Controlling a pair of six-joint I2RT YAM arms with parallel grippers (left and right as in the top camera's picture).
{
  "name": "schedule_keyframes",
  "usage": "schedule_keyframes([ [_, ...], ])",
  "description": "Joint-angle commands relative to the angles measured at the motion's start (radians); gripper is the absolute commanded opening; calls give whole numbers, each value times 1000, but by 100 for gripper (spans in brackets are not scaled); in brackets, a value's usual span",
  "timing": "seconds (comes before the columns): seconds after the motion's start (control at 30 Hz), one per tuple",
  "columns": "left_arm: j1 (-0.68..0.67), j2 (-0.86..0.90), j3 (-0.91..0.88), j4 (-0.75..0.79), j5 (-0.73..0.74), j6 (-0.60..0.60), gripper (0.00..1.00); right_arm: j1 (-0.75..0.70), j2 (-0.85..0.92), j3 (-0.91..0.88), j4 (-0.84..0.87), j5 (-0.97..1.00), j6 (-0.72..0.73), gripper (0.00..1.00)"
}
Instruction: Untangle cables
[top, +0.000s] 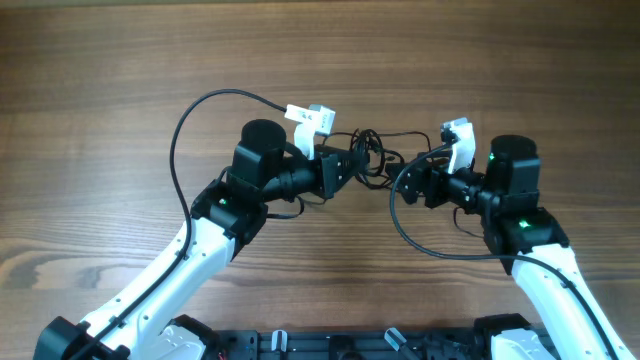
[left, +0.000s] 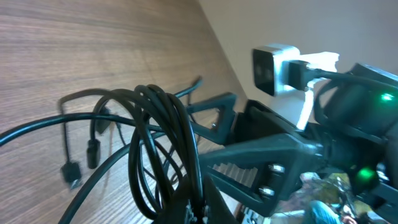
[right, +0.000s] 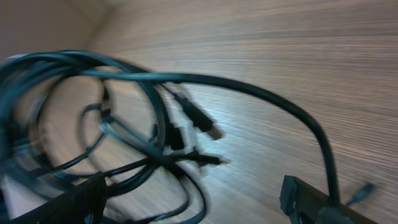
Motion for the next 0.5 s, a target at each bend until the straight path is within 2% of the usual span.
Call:
schedule_keyframes([
  [0.0,-5,-17,23,27,114,-6,4,17,30,3,3,264,98,97],
  [0.07,-12,-17,23,31,151,-6,4,17,39,3,3,392,214,97],
  [0.2,-16,-19,23,35,288,5,4,17,40,3,-32,645,351,99],
  [0.27,-15,-25,23,34,310,21,4,17,40,3,-87,763,409,99],
  [0.47,76,-34,23,29,309,20,4,16,40,3,-285,832,503,100],
])
